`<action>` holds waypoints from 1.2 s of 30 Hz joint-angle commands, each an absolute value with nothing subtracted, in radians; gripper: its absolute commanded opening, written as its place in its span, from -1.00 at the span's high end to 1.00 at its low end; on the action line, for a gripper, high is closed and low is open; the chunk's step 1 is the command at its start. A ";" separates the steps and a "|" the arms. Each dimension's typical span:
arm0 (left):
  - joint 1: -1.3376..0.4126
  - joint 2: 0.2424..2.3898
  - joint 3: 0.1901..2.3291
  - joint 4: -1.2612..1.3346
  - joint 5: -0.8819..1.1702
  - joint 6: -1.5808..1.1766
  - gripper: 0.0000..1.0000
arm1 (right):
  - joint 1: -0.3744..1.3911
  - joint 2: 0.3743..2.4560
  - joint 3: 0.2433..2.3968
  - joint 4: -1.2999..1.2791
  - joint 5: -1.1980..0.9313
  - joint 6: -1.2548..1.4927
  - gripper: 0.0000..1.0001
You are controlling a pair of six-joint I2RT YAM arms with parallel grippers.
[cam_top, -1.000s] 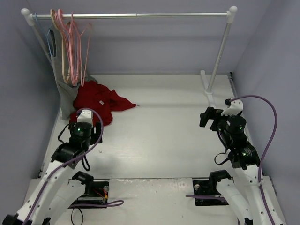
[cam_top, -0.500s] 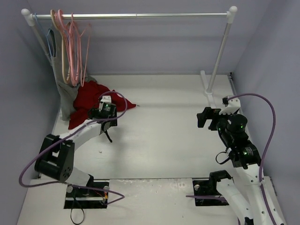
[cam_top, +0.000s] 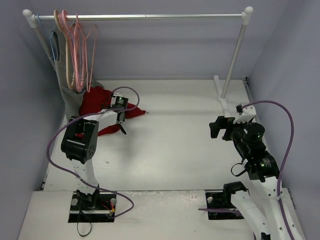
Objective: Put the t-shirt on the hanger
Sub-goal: Grab the tshirt from the pile, then move the tshirt to the center of the board
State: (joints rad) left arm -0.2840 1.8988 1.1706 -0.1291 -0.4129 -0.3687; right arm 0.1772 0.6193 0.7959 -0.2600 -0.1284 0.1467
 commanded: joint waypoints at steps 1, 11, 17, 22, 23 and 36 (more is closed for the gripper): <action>-0.369 1.784 1.253 -0.144 -0.399 -0.280 1.00 | 0.176 0.615 0.854 -0.210 -0.141 0.124 -1.00; -0.886 1.559 1.655 -0.446 -0.483 -0.040 1.00 | 0.179 0.667 0.937 -0.192 -0.173 0.068 -1.00; -0.917 1.390 1.362 -0.431 -0.502 -0.133 1.00 | 0.183 0.695 0.960 -0.227 -0.202 0.045 -1.00; -0.917 1.336 1.200 -0.462 -0.387 -0.248 0.91 | 0.183 0.726 0.942 -0.275 -0.256 0.057 -0.95; -0.917 1.324 1.180 -0.472 -0.367 -0.265 0.91 | 0.183 0.738 0.939 -0.284 -0.262 0.061 -0.94; -0.911 0.968 0.775 -0.514 -0.356 -0.471 0.65 | 0.321 1.101 0.985 -0.292 -0.101 0.118 -0.59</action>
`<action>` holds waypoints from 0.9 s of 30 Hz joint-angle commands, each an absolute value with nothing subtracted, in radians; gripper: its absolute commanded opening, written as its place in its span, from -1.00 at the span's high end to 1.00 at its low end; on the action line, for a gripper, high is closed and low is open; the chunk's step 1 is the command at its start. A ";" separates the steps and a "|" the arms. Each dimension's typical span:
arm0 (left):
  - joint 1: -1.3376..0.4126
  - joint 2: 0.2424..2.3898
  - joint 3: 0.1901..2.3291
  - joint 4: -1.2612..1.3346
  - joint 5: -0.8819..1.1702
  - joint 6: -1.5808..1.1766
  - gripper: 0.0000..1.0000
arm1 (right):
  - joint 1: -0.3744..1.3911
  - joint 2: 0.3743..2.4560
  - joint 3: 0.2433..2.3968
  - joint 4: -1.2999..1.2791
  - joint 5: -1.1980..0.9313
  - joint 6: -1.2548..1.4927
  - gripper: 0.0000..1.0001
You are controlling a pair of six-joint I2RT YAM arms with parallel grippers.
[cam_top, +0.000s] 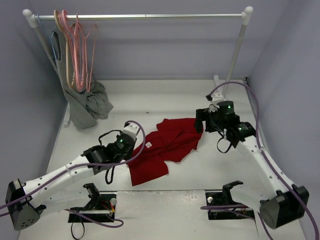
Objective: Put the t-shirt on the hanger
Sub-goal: Move the tshirt to the center of the board
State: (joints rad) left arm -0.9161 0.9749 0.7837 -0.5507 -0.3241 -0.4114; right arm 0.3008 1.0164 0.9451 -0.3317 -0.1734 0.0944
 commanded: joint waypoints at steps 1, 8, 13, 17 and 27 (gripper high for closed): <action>-0.910 0.969 0.766 -0.503 -0.351 -0.474 0.65 | 0.319 1.147 0.988 -0.264 -0.116 0.115 -0.55; -0.904 1.045 0.755 -0.462 -0.310 -0.498 0.65 | 0.414 1.252 1.026 -0.170 -0.202 -0.007 -0.17; -0.899 1.040 0.680 -0.402 -0.285 -0.540 0.21 | 0.457 1.324 1.035 -0.161 -0.247 -0.067 -0.36; -0.896 1.034 0.634 -0.354 -0.241 -0.540 0.14 | 0.489 1.359 1.040 -0.161 -0.252 -0.109 -0.43; -0.862 1.045 0.555 -0.282 -0.190 -0.514 0.14 | 0.532 1.479 1.061 -0.120 -0.278 -0.167 -0.45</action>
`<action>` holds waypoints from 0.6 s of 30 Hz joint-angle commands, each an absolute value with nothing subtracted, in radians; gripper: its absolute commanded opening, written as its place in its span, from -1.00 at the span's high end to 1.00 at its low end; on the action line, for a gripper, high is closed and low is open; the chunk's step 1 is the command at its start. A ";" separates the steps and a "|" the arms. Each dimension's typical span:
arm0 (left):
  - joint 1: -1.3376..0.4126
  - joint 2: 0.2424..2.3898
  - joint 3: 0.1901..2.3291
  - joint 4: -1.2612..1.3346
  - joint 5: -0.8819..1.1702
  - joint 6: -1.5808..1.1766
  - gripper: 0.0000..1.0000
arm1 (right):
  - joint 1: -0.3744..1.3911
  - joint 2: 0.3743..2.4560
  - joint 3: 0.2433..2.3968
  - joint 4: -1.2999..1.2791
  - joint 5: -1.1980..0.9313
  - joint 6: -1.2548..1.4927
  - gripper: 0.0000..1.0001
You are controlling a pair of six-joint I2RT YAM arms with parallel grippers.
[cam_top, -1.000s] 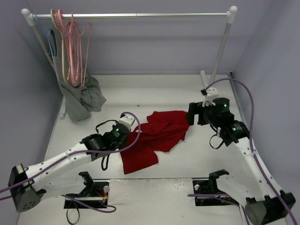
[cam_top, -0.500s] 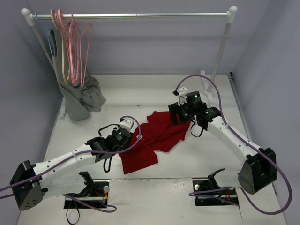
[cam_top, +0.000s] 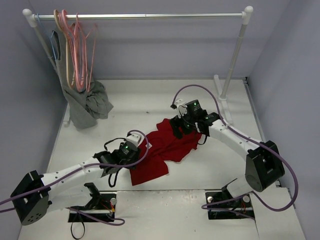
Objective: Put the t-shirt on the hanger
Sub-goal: Move the tshirt to the center of the board
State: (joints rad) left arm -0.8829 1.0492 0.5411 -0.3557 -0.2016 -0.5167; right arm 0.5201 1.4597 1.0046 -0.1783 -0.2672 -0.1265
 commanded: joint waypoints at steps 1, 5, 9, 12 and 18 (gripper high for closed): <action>-0.856 1.051 0.555 -0.279 -0.187 -0.514 0.14 | 0.534 1.498 1.063 -0.115 -0.270 -0.172 -0.45; -0.844 1.106 0.569 -0.253 -0.183 -0.502 0.14 | 0.537 1.555 1.087 -0.109 -0.261 -0.193 -0.45; -0.841 1.138 0.580 -0.236 -0.160 -0.492 0.34 | 0.546 1.610 1.081 -0.075 -0.253 -0.199 -0.43; -0.841 1.143 0.587 -0.236 -0.156 -0.489 0.66 | 0.549 1.641 1.085 -0.064 -0.249 -0.206 -0.32; -0.838 1.092 0.658 -0.297 -0.207 -0.459 1.00 | 0.552 1.625 1.103 -0.063 -0.244 -0.210 0.69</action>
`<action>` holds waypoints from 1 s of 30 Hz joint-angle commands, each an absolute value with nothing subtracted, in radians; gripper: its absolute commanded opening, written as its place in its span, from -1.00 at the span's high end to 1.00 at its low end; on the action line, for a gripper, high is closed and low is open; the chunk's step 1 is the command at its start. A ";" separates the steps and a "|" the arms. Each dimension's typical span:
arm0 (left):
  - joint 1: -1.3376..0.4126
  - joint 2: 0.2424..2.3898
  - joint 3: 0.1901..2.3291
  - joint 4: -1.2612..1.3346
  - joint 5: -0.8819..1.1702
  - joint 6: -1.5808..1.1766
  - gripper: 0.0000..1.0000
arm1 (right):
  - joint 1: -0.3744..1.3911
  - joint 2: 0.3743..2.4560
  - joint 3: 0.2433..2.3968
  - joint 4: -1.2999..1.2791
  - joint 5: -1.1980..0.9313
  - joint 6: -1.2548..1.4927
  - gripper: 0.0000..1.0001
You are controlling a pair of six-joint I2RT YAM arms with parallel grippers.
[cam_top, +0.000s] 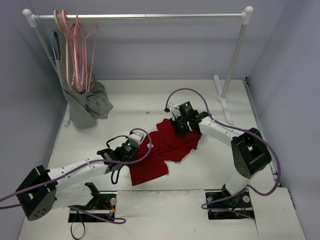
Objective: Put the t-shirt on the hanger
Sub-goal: Move the tshirt to the center of the board
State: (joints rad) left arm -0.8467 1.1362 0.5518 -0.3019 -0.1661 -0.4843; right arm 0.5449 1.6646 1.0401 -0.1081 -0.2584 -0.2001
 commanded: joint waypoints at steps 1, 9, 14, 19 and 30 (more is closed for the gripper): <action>-0.833 1.077 0.678 -0.325 -0.218 -0.450 1.00 | 0.551 1.614 1.112 -0.069 -0.239 -0.212 0.84; -0.651 1.155 1.233 -0.458 -0.210 -0.230 1.00 | 0.542 1.499 1.562 -0.208 -0.054 -0.350 1.00; -0.588 1.311 1.753 -0.517 -0.244 -0.056 1.00 | 0.532 1.548 2.012 -0.207 0.052 -0.440 1.00; -0.587 1.361 2.031 -0.425 -0.212 0.041 1.00 | 0.534 1.412 2.014 0.143 0.009 -0.457 1.00; -0.589 1.163 1.648 -0.422 -0.063 -0.055 1.00 | 0.534 1.119 1.404 0.038 -0.025 -0.310 1.00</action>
